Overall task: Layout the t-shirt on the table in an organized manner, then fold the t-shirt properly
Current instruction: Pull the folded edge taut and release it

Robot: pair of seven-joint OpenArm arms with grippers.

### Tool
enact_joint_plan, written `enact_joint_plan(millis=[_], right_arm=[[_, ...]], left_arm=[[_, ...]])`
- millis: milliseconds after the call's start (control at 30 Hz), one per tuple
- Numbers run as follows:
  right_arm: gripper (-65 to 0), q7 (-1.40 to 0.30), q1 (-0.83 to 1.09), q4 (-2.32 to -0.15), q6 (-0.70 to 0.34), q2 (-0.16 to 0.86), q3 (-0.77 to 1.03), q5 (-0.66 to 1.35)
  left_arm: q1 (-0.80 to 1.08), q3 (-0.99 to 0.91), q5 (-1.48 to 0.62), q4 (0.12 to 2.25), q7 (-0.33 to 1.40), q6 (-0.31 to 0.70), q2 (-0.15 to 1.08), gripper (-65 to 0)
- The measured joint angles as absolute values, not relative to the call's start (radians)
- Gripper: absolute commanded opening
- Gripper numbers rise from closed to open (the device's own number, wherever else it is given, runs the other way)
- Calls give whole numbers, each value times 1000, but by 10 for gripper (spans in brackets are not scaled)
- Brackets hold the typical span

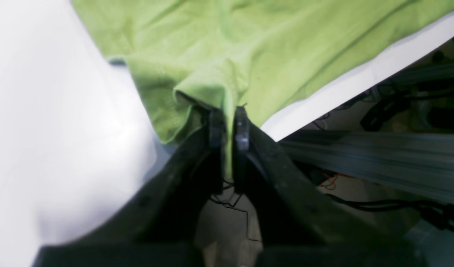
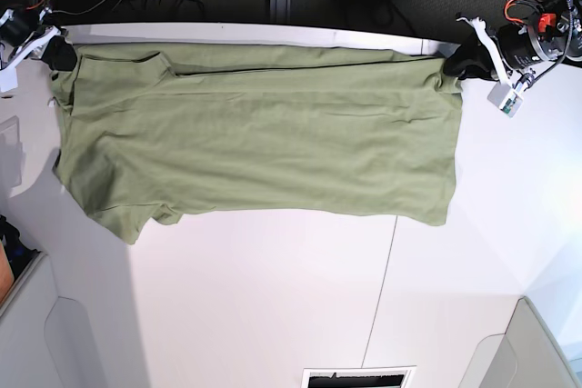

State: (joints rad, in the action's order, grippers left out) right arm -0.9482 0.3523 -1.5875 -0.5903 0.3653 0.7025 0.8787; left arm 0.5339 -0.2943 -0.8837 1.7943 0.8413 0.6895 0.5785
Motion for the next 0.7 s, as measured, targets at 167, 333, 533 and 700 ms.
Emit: enact_joint_plan(millis=[167, 333, 533, 700], right_arm=[[-650, -948, 352, -1589, -590, 365, 702, 874], [-428, -948, 352, -1589, -587, 365, 702, 856], [-427, -940, 352, -1633, -587, 363, 789, 852], [-427, -891, 337, -1708, -585, 381, 857, 849]], left_arm=[[534, -295, -883, 1794, 842, 690, 559, -629], [532, -295, -884, 1794, 842, 690, 550, -345], [534, -360, -912, 1820, 858, 690, 546, -345], [517, -508, -971, 1885, 830, 689, 551, -345]])
